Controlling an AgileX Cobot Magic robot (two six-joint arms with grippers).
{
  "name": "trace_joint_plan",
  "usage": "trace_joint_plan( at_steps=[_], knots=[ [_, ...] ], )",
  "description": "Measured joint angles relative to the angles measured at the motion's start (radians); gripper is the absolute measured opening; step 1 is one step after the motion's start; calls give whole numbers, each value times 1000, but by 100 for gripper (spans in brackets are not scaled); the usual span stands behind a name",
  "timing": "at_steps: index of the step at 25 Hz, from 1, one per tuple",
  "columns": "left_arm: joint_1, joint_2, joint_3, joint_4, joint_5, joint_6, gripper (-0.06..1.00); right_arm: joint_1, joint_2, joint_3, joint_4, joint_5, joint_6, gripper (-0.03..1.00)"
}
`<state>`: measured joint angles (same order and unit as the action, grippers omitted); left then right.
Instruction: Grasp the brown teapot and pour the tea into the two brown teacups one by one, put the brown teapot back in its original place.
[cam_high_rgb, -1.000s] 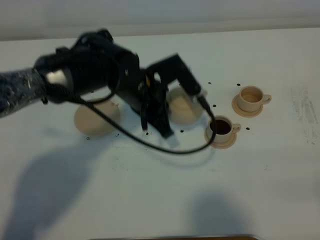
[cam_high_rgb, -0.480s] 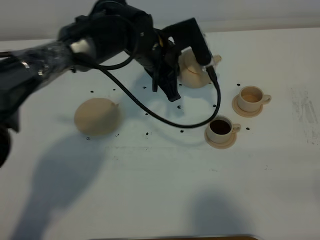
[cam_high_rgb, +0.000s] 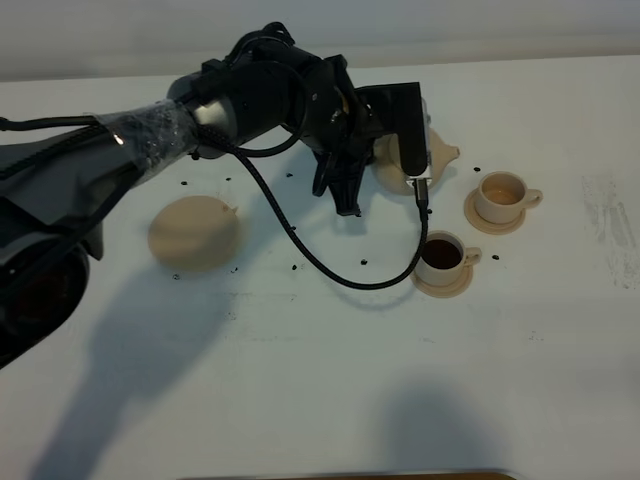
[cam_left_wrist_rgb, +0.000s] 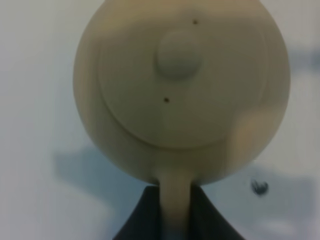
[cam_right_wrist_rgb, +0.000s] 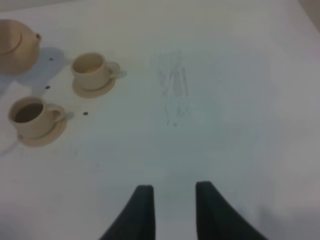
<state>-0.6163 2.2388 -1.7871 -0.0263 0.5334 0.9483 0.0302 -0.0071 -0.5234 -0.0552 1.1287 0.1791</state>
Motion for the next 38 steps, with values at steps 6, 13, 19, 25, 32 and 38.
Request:
trace_joint_plan(
  at_steps=[6,13,19,25,32,38],
  knots=[
    [-14,19,-32,-1,-29,76,8,0,0,0,0,0,0,22],
    [-29,19,-37,-1,-78,161,8,0,0,0,0,0,0,22],
    [-40,35,-40,32,-108,205,8,0,0,0,0,0,0,22],
    [-47,39,-40,73,-142,245,8,0,0,0,0,0,0,22],
    [-67,39,-40,113,-193,268,8,0,0,0,0,0,0,22],
    [-77,42,-40,158,-234,268,8,0,0,0,0,0,0,22]
  ],
)
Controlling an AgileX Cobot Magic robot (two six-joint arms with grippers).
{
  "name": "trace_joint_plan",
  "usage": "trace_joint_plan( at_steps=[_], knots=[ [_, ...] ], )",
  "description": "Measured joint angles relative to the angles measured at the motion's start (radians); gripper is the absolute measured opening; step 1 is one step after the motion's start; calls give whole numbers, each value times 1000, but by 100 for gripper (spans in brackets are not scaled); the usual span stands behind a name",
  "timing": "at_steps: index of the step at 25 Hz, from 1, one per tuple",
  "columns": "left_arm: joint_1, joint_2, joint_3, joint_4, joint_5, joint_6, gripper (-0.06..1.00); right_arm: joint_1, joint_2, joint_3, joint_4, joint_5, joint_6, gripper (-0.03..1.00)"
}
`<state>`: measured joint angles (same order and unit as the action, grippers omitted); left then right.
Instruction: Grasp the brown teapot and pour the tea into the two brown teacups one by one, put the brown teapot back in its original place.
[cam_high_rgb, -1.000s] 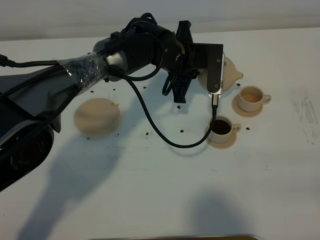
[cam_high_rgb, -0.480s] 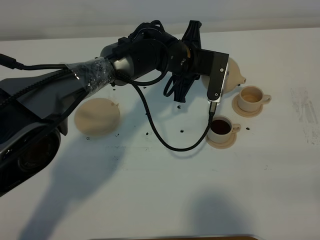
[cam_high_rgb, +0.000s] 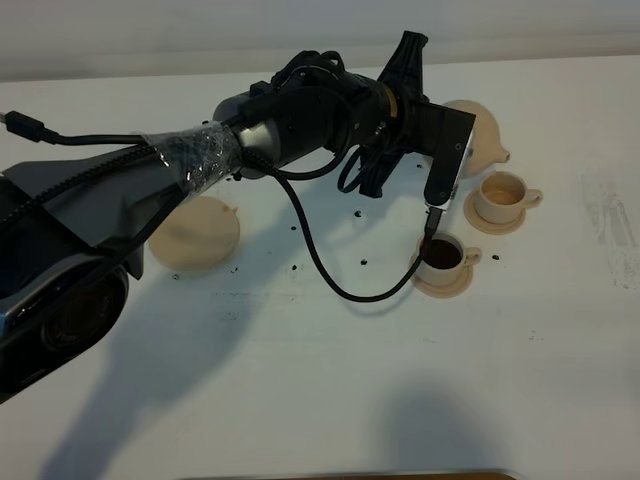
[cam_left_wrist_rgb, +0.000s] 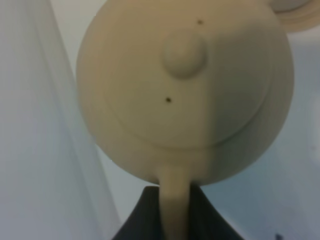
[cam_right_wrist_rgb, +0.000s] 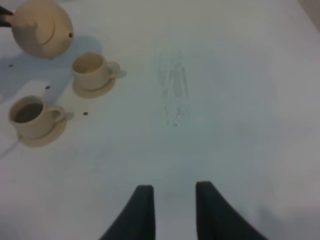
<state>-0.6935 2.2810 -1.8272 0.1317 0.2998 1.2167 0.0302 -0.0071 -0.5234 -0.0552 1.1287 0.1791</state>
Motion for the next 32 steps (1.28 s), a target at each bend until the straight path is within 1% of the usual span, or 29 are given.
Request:
trace_joint_plan(
  at_steps=[6,17,25,32],
  knots=[
    [-3,24,-2,65,-4,3,8,0,0,0,0,0,0,22],
    [-23,47,-10,162,-58,3,8,0,0,0,0,0,0,22],
    [-24,48,-10,262,-78,3,8,0,0,0,0,0,0,22],
    [-29,48,-10,316,-93,3,8,0,0,0,0,0,0,22]
  ],
)
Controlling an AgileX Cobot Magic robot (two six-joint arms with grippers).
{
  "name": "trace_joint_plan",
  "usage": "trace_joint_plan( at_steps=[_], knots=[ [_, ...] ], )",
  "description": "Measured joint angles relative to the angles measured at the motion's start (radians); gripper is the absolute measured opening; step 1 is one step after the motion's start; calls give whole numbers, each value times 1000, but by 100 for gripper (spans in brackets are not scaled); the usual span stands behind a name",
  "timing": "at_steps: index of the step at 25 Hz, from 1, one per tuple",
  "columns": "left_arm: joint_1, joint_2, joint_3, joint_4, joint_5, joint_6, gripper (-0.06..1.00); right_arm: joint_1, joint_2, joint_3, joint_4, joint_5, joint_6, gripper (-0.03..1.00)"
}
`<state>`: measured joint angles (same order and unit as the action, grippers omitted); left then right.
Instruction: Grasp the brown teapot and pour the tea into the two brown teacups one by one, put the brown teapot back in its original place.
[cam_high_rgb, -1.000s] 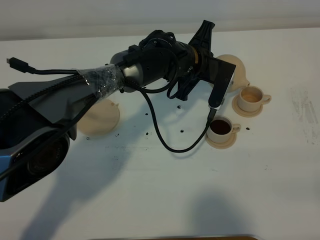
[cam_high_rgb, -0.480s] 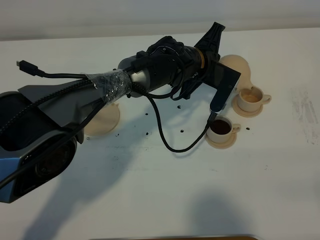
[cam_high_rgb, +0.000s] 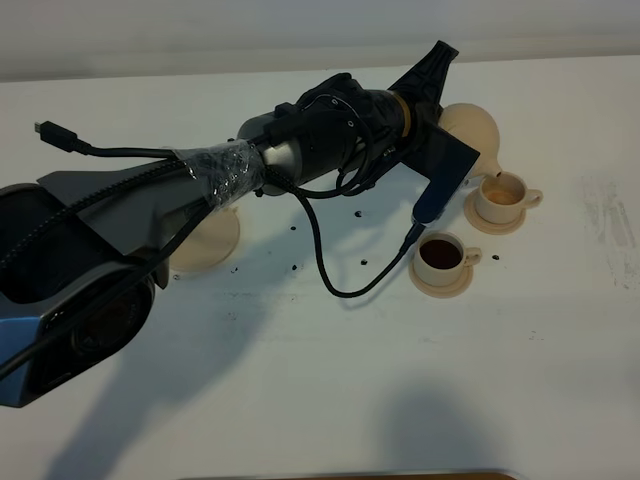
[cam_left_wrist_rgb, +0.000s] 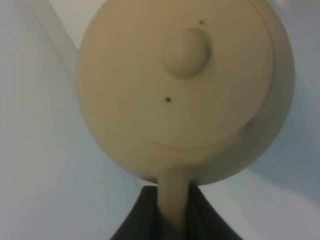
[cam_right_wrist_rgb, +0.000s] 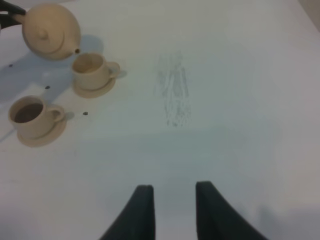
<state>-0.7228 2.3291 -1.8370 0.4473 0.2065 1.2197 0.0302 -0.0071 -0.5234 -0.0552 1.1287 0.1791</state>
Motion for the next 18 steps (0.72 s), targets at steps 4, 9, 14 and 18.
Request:
trace_joint_plan(
  at_steps=[4,9,14,18],
  knots=[
    [-5,0,0,39,-2,0,8,0,0,0,0,0,0,22],
    [-6,0,0,65,-12,0,8,0,0,0,0,0,0,22],
    [-10,0,0,93,-26,0,8,0,0,0,0,0,0,22],
    [-17,0,0,116,-32,0,8,0,0,0,0,0,0,22]
  ],
)
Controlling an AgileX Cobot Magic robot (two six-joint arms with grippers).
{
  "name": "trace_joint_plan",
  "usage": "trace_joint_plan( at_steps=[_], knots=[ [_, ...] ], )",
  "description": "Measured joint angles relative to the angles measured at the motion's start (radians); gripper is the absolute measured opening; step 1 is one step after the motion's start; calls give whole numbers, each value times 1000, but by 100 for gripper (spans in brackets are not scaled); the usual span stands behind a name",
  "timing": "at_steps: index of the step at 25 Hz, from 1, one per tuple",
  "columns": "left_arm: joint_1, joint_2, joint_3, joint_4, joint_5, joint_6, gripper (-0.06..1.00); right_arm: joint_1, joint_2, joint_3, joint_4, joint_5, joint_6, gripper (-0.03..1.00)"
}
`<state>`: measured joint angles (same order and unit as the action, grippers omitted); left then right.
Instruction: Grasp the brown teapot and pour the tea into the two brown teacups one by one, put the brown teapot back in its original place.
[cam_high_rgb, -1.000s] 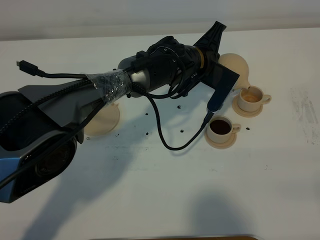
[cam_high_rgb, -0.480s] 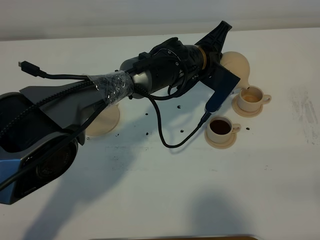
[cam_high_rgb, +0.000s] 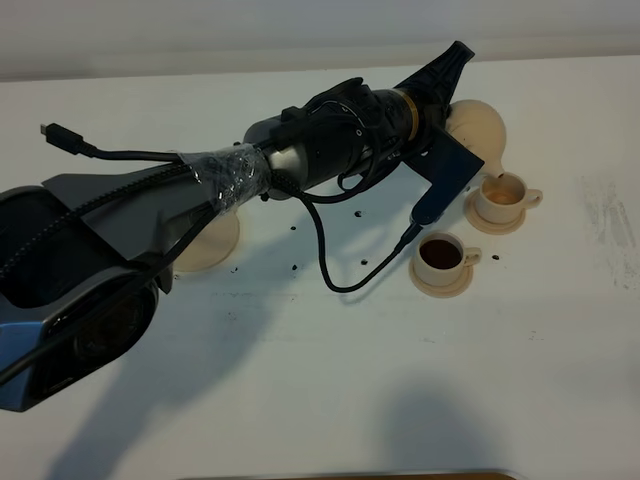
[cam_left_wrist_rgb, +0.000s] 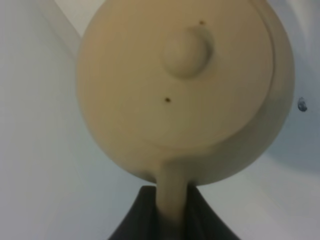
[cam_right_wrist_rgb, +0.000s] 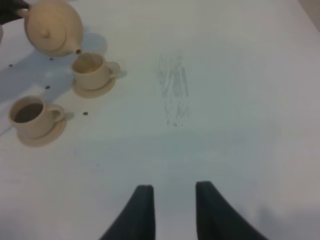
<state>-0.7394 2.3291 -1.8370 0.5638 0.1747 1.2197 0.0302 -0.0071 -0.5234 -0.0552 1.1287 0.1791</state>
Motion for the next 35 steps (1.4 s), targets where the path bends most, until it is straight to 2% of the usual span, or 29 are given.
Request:
trace_joint_plan(
  at_steps=[12,26,35],
  knots=[
    [-5,0,0,64,-4,19,8,0,0,0,0,0,-1,22],
    [-6,0,0,45,-13,146,8,0,0,0,0,0,0,22],
    [-6,0,-5,44,-39,156,8,0,0,0,0,0,0,22]
  ],
)
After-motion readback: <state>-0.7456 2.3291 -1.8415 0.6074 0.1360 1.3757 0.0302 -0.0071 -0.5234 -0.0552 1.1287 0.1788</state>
